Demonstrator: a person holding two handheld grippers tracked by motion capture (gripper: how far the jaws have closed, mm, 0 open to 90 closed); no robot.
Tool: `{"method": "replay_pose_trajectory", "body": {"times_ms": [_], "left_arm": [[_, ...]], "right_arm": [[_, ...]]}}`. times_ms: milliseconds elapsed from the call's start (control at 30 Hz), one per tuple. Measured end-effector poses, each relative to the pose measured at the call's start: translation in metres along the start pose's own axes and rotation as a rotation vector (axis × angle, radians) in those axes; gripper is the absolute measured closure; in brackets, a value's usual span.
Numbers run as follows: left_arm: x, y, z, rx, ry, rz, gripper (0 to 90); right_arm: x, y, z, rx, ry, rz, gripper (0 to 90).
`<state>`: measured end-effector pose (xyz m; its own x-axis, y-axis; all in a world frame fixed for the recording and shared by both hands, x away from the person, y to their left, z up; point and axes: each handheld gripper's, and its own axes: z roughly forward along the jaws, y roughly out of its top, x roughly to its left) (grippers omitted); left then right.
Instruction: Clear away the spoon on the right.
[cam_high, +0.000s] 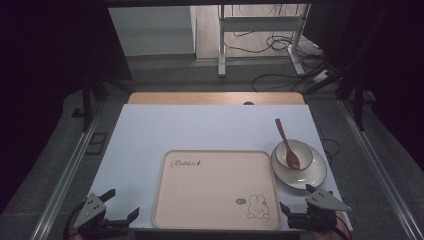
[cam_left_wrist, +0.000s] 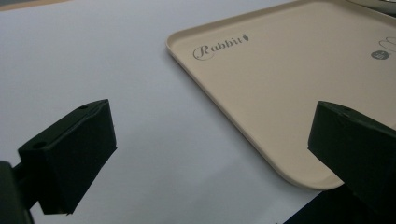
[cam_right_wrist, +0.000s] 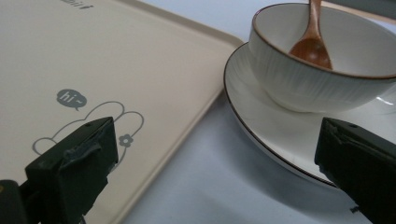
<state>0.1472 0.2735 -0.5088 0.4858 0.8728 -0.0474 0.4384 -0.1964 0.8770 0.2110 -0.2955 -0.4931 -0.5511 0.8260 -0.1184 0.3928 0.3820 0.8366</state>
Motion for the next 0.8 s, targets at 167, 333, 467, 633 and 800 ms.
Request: {"method": "replay_pose_trajectory", "body": {"times_ms": [167,333,467,633,800], "left_arm": [[0.0004,-0.0002,-0.0003,0.000,-0.002,-0.003,0.5],[0.0003,-0.0002,-0.0003,0.002,-0.003,0.001,0.5],[0.0007,-0.0002,-0.0002,0.001,-0.005,-0.002,0.5],[0.0011,-0.0004,-0.0005,-0.003,-0.007,-0.008,0.4],[0.0014,-0.0005,-0.0006,-0.004,-0.007,-0.009,0.4]], "right_arm": [[-0.0021,-0.0005,0.0024,0.016,0.016,0.013,0.4],[0.0012,-0.0001,0.0058,0.051,0.021,-0.003,0.4],[0.0021,-0.0002,0.0070,0.054,0.025,-0.005,0.4],[0.0009,-0.0004,0.0067,0.048,0.030,0.016,0.4],[0.0009,0.0002,0.0067,0.041,0.031,0.017,0.4]]}}
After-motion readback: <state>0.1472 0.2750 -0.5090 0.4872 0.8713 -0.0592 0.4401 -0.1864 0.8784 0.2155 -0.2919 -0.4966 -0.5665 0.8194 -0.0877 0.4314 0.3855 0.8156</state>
